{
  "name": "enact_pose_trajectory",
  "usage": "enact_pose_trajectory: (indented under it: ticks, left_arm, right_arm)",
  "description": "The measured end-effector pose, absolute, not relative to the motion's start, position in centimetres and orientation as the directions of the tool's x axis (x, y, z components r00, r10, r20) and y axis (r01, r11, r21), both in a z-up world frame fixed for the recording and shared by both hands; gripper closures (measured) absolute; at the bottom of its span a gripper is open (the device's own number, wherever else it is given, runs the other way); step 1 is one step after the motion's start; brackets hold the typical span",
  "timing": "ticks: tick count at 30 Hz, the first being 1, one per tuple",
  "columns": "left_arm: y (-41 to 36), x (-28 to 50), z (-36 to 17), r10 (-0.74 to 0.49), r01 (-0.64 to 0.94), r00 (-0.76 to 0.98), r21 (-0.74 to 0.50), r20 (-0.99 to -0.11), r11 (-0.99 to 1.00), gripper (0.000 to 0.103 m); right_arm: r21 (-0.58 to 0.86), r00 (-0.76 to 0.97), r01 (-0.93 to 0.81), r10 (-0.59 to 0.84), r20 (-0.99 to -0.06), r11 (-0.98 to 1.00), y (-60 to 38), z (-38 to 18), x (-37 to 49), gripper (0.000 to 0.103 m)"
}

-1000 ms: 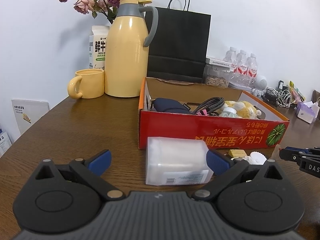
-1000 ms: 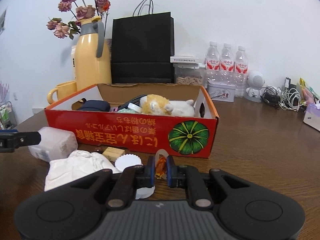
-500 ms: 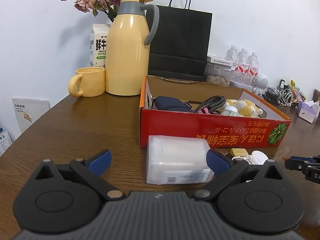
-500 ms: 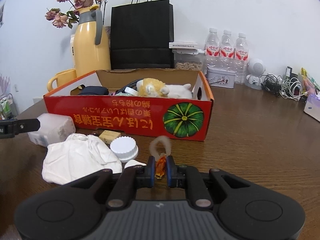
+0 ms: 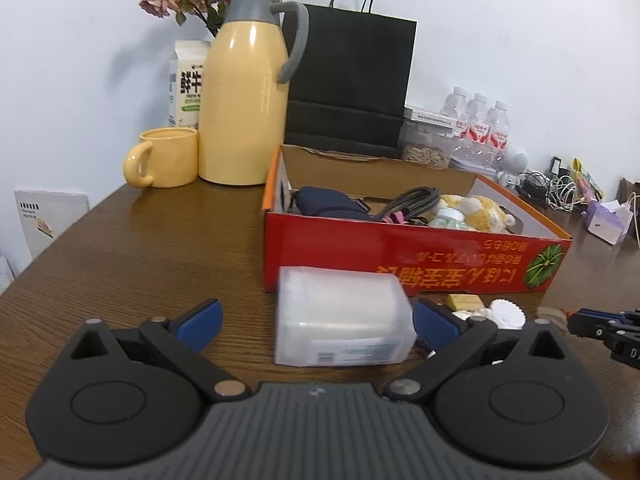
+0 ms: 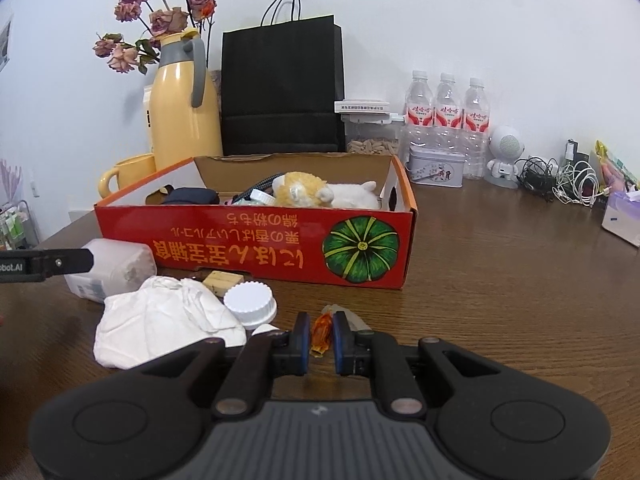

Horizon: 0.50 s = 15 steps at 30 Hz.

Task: Organize objects
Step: 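Grasp the small orange item with the right tool, then grasp the clear plastic box with the left tool while the right tool holds the orange item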

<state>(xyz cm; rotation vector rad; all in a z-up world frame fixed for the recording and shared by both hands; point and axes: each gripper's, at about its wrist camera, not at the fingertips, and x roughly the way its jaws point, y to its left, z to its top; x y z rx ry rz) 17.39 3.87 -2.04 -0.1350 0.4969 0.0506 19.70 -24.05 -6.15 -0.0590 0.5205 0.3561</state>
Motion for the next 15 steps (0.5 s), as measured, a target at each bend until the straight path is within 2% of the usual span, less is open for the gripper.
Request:
enact_pose_trajectory:
  ticks: [7, 15]
  left_arm:
    - [2.0, 20.1, -1.9, 0.032, -0.1, 0.837, -0.096, -0.547, 0.99, 0.0]
    - [1.6, 22.3, -3.4, 0.122, -0.177, 0.779, -0.029, -0.615, 0.984, 0.0]
  right_arm:
    - [0.028, 0.811, -0.354, 0.322, -0.489, 0.935, -23.9, -6.1, 19.6, 0.092]
    - [0.032, 0.824, -0.339, 0.314, -0.471, 0.94, -23.9, -5.9, 19.6, 0.092]
